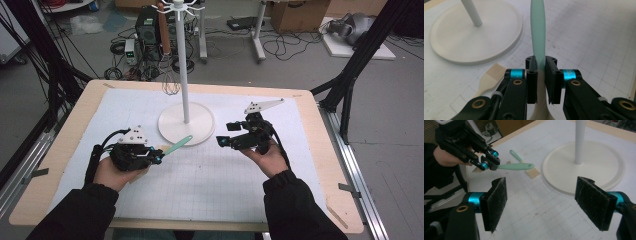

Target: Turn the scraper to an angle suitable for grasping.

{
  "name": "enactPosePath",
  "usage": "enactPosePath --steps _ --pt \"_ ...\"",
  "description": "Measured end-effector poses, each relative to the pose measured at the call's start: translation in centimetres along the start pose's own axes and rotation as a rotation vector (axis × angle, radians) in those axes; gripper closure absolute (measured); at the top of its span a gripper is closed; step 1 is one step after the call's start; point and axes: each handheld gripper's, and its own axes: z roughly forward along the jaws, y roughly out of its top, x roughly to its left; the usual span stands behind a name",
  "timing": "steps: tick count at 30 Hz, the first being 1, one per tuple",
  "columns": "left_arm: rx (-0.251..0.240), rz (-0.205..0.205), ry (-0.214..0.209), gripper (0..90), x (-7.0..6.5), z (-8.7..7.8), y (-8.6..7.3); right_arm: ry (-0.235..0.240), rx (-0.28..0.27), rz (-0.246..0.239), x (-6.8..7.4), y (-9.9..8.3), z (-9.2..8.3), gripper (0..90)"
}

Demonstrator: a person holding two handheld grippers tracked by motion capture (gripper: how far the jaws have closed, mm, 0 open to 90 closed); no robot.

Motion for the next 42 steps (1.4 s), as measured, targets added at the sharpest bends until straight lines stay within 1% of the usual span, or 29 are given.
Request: enactPosePath --steps 2,6,8,11,19,24,27,31,35,39,40,42 --pt "-0.016 0.008 -0.020 80.5 -0.1 -0.1 0.3 0.005 0.002 -0.003 0.0 0.2 0.3 23.8" --pt "-0.022 0.020 -0.026 80.5 -0.4 0.1 0.8 0.020 0.013 -0.007 0.2 0.3 1.0 24.0" --pt "-0.022 0.023 -0.031 80.5 -0.5 0.2 0.9 0.030 0.028 -0.001 0.2 0.4 1.4 25.4" --pt "-0.024 0.031 -0.034 80.5 -0.6 0.2 1.1 0.039 0.040 -0.006 0.4 0.4 1.9 26.6" --pt "-0.040 0.047 -0.038 80.5 -0.7 -0.1 1.9 0.056 0.039 -0.009 0.3 0.9 2.3 29.2" --pt "-0.053 0.056 -0.045 80.5 -0.8 0.0 2.5 0.068 0.027 -0.006 0.4 1.4 2.5 31.0" --pt "-0.056 0.070 -0.055 80.4 -1.2 0.1 2.9 0.081 0.046 0.001 0.3 1.4 3.1 32.6" --pt "-0.063 0.092 -0.068 80.5 -1.7 0.3 3.4 0.111 0.053 0.007 0.3 1.3 3.8 36.0" --pt "-0.071 0.106 -0.080 80.4 -2.1 0.3 3.6 0.133 0.069 0.011 0.3 1.3 4.2 42.5" --pt "-0.073 0.112 -0.083 80.4 -2.3 0.4 3.7 0.167 0.071 0.015 0.3 1.2 4.4 49.8" --pt "-0.077 0.110 -0.085 80.4 -2.3 0.4 3.7 0.185 0.076 0.018 0.3 1.2 4.4 52.4" --pt "-0.077 0.115 -0.087 80.4 -2.4 0.4 3.7 0.195 0.079 0.024 0.3 1.2 4.5 54.6"
